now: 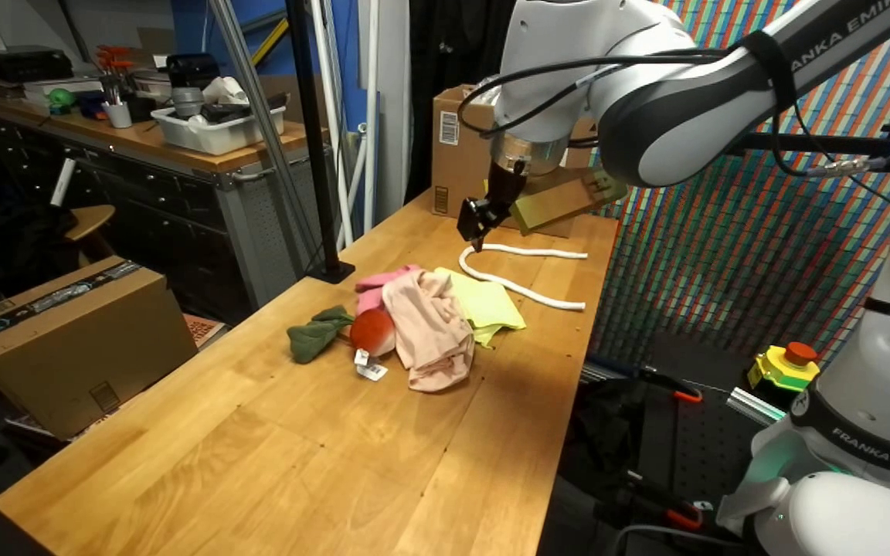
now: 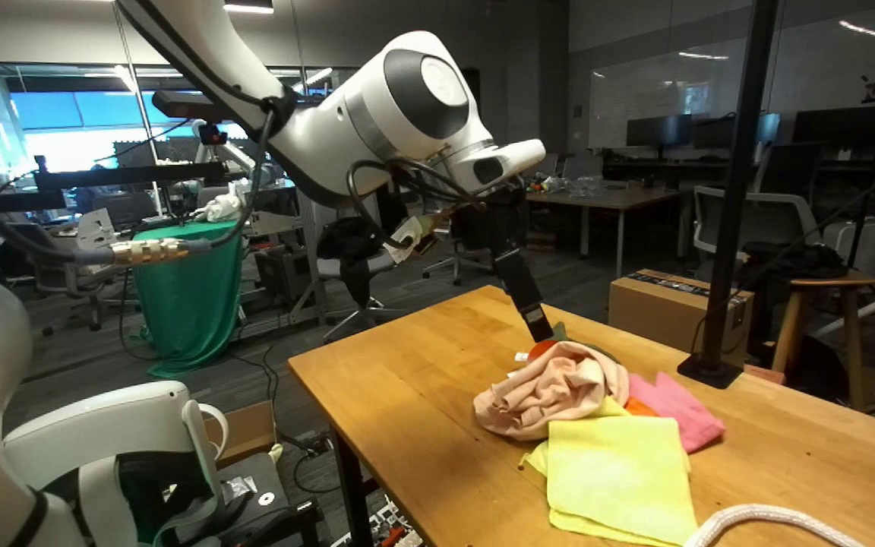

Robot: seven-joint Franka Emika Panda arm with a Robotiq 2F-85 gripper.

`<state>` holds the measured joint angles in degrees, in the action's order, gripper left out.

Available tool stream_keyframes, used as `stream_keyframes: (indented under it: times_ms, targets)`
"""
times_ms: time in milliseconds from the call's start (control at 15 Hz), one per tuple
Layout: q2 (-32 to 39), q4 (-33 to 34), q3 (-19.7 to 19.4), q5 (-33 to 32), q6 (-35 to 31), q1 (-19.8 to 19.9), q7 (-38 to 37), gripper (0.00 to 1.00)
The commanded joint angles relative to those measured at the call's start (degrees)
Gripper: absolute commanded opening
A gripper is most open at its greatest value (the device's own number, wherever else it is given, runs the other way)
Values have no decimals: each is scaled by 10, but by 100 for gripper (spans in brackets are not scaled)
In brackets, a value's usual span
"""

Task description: Separate the clothes, rope and plush toy on the table

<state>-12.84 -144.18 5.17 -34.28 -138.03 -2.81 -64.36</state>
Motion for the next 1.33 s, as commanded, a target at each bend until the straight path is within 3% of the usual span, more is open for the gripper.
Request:
stream_keyframes:
  times_ms: [0, 333, 800, 1267]
  targets:
    - [30, 7, 20, 12, -54, 2, 21, 100]
    - [101, 42, 36, -17, -91, 4, 0, 100]
    - [193, 121, 11, -70, -117, -12, -46, 100]
    - [249, 183, -12, 34, -76, -24, 15, 100]
